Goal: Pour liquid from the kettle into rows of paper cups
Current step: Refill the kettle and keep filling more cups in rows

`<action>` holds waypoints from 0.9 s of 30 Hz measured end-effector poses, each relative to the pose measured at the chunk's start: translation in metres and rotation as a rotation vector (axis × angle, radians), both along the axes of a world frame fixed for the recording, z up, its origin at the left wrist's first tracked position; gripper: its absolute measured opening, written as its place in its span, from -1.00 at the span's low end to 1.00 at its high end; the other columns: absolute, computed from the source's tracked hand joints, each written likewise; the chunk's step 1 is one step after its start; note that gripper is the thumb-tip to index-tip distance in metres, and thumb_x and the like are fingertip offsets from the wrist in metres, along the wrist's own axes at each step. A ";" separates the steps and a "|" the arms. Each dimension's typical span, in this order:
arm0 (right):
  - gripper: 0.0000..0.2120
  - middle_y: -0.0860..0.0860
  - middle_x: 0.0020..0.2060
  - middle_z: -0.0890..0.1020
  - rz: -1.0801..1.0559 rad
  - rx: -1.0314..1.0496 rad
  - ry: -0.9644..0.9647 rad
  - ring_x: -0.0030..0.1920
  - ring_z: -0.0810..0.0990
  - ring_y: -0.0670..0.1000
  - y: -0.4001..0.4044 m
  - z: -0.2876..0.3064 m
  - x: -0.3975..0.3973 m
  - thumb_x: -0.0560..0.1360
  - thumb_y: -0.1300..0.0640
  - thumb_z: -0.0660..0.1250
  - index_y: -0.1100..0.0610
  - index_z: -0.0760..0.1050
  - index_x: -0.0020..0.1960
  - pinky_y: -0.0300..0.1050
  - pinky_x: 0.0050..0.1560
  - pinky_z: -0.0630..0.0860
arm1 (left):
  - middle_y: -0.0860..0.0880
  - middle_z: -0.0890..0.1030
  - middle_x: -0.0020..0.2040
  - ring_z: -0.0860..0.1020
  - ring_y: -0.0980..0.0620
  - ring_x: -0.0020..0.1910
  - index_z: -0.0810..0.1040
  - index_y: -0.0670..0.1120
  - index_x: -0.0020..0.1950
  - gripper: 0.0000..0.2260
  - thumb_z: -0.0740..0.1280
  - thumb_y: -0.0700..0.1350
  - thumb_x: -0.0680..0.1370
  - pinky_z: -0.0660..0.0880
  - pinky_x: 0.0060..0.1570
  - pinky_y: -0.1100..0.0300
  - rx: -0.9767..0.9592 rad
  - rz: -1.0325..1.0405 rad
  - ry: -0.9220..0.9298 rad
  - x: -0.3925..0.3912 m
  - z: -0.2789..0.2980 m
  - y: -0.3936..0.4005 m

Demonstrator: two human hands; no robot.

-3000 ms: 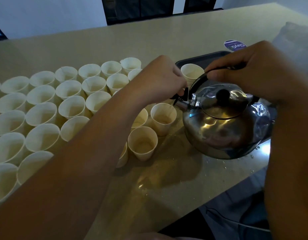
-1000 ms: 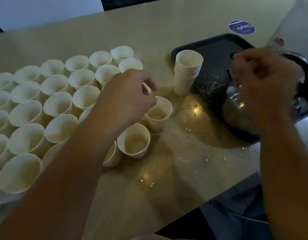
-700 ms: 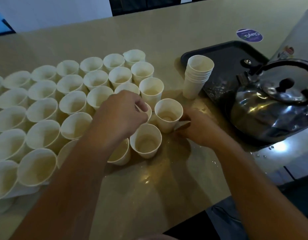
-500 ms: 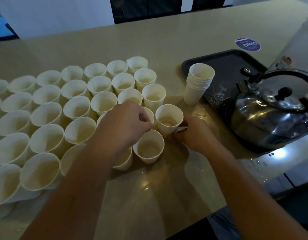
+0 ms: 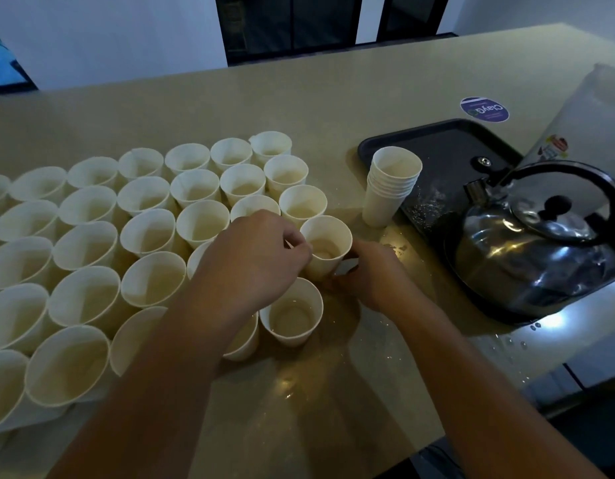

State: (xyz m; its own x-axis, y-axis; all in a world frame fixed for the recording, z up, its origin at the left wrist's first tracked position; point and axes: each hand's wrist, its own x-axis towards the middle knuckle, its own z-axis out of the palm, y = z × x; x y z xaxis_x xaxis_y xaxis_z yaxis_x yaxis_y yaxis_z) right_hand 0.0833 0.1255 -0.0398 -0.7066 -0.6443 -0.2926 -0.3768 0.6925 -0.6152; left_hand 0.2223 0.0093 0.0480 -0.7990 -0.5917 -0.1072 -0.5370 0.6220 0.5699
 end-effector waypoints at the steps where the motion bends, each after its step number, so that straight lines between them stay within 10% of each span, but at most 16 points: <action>1: -0.35 -0.04 0.29 0.59 0.021 0.047 0.025 0.23 0.57 0.05 0.003 0.003 -0.005 0.44 0.05 0.56 -0.07 0.42 0.47 -0.12 0.07 0.52 | 0.16 0.66 -0.11 0.56 0.17 -0.16 0.70 0.13 0.04 -0.86 0.34 0.05 0.58 0.54 -0.13 0.20 0.001 -0.005 0.008 -0.001 0.000 0.000; 9: -0.81 -0.13 -0.21 0.58 -0.300 -0.479 0.401 -0.16 0.60 -0.07 0.021 0.049 -0.039 0.59 0.08 0.36 -0.01 0.50 0.20 0.00 -0.01 0.62 | 0.20 0.63 -0.11 0.55 0.22 -0.12 0.68 0.13 0.08 -0.86 0.34 0.03 0.59 0.44 -0.18 0.32 0.067 -0.084 0.085 -0.022 0.011 0.002; 14: -0.72 0.06 0.17 0.60 -0.136 -0.196 0.513 0.17 0.58 0.13 0.016 0.062 -0.067 0.64 0.10 0.25 -0.05 0.58 0.30 0.17 0.18 0.54 | 0.19 0.62 -0.09 0.55 0.25 -0.11 0.66 0.10 0.14 -0.83 0.36 0.00 0.57 0.46 -0.14 0.32 0.100 -0.102 0.167 -0.046 0.017 0.009; 23: -0.85 0.00 0.12 0.45 -0.100 -0.234 0.601 0.04 0.48 0.01 0.023 0.044 -0.084 0.62 0.13 0.32 0.09 0.59 0.17 -0.03 0.05 0.52 | -0.03 0.48 0.38 0.49 -0.03 0.27 0.26 -0.03 0.54 -0.32 0.46 0.09 0.51 0.43 0.14 0.14 0.026 -0.188 0.130 -0.117 0.018 0.016; 27: -0.87 0.06 0.18 0.47 -0.095 -0.371 0.610 0.08 0.43 -0.07 0.030 0.031 -0.084 0.60 0.24 0.32 0.17 0.57 0.13 -0.14 0.10 0.50 | -0.02 0.56 0.21 0.53 -0.01 0.07 0.37 -0.05 0.41 -0.34 0.50 0.21 0.44 0.42 -0.02 0.13 0.055 -0.195 0.056 -0.144 0.007 0.016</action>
